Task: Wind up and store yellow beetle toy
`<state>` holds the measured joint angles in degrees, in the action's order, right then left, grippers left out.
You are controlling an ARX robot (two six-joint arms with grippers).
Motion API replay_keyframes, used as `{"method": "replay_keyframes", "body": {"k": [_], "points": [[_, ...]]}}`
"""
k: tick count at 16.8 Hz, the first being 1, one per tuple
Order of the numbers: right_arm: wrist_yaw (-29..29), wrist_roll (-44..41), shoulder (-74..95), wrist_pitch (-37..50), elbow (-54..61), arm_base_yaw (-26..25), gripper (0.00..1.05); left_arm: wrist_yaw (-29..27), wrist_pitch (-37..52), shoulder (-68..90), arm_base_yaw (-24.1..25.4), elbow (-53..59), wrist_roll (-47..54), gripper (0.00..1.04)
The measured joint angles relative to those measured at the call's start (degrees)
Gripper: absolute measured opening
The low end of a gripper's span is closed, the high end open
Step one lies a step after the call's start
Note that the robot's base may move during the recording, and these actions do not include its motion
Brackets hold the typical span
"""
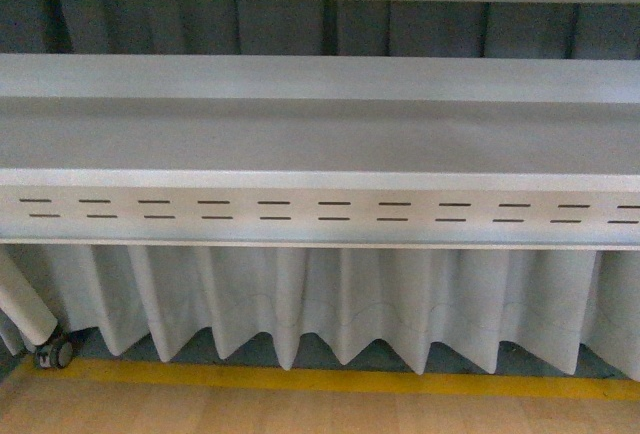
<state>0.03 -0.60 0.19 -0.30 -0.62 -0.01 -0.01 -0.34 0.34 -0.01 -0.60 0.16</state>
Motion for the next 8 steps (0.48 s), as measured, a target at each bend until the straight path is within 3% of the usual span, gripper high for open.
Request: {"method": "replay_keyframes", "body": {"k": [8], "points": [[-0.02,0.0,0.0,0.0,0.0,0.0,0.98,0.0,-0.02,0.0,0.0,0.0,-0.02,0.98]]}}
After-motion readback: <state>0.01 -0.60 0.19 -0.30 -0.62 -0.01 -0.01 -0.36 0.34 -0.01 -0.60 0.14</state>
